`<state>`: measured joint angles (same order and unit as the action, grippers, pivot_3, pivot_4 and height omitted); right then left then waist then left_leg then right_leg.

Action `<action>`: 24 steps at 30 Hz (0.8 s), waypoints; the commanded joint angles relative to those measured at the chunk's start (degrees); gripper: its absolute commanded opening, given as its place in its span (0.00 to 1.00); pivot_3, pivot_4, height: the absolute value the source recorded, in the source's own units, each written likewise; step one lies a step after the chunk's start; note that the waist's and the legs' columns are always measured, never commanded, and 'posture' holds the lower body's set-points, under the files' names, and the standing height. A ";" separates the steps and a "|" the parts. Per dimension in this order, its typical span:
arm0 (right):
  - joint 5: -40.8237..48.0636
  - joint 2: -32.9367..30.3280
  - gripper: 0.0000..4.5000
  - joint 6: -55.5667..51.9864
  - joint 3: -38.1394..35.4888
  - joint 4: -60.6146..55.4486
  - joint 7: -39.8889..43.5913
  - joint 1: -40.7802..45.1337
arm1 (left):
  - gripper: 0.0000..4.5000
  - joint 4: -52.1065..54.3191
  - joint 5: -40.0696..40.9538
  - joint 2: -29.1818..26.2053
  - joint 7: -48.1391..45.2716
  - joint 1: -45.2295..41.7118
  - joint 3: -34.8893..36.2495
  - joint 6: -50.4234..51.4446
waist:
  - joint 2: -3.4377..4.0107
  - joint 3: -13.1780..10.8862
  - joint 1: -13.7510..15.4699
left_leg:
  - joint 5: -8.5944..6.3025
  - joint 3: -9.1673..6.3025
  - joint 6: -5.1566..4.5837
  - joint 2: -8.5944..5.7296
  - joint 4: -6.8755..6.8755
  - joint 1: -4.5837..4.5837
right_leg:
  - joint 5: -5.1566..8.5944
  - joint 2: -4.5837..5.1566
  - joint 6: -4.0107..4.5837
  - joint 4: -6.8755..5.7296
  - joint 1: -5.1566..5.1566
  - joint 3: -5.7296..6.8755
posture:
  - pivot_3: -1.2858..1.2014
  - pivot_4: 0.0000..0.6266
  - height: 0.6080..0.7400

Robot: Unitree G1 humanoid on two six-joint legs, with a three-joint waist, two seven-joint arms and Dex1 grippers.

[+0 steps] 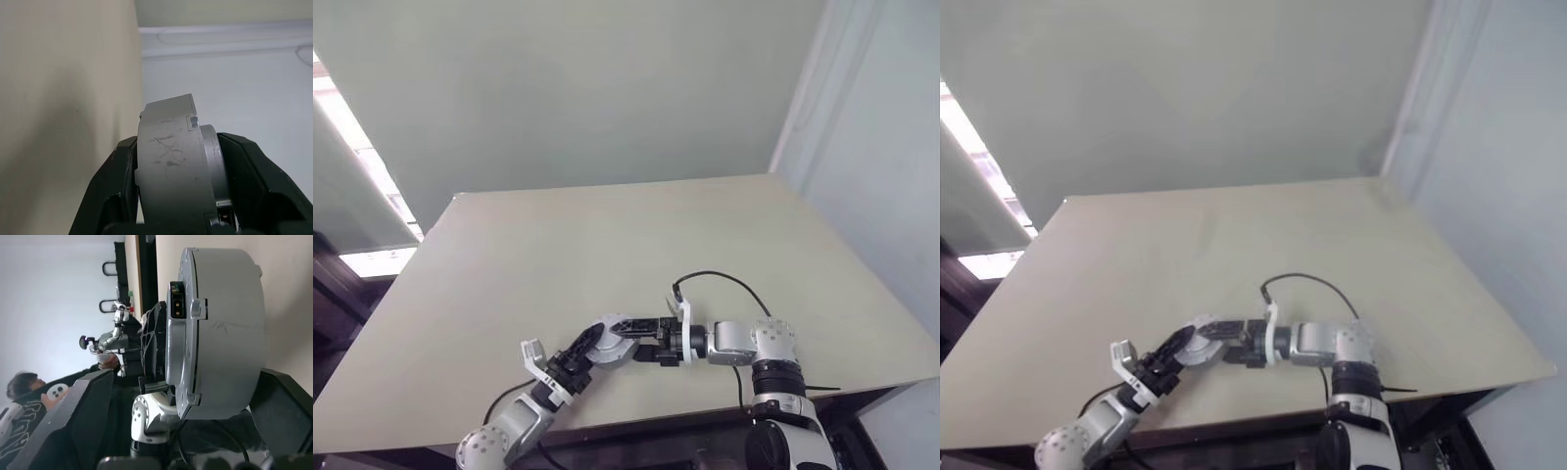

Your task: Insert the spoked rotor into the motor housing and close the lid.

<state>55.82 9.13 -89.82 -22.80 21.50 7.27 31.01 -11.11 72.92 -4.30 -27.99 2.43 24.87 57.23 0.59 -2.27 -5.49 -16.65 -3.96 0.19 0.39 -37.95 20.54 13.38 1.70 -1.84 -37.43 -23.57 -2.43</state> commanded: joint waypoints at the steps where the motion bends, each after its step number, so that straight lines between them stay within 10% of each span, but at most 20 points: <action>1: 3.17 10.04 1.00 2.00 -0.71 -0.28 -0.24 3.39 | 0.47 2.24 1.15 1.36 1.71 0.03 0.40 -0.45 | -0.01 0.00 -0.01 | 0.00 0.00 0.00 0.00 0.00 0.01 | 0.00 0.00 0.00 0.01 0.00 0.00 | 0.52 0.00 1.00; 12: -3.66 4.72 1.00 17.65 6.90 -1.38 0.38 0.52 | 0.46 8.60 3.96 6.17 5.95 -0.99 9.60 -15.91 | -0.06 -0.03 -0.21 | 0.00 0.00 0.00 0.05 0.04 0.02 | 0.00 -0.06 0.00 0.04 -0.03 -0.01 | 0.52 0.00 1.00; 24: -4.92 1.59 1.00 20.31 11.73 -6.32 2.31 -1.58 | 0.45 7.44 -12.43 2.32 14.64 -6.46 13.41 -40.10 | -0.22 -0.04 0.43 | 0.00 -0.11 0.01 0.04 0.08 0.15 | -0.02 -0.13 0.01 0.41 0.06 -0.01 | 0.52 0.00 1.00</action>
<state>50.44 9.10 -69.69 -11.79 18.41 8.47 29.10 -4.95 61.10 -0.98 -13.68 -1.51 37.50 20.07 0.37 -2.32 -5.06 -16.65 -4.08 0.20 0.43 -37.87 20.70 13.36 1.58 -1.84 -36.99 -23.50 -2.44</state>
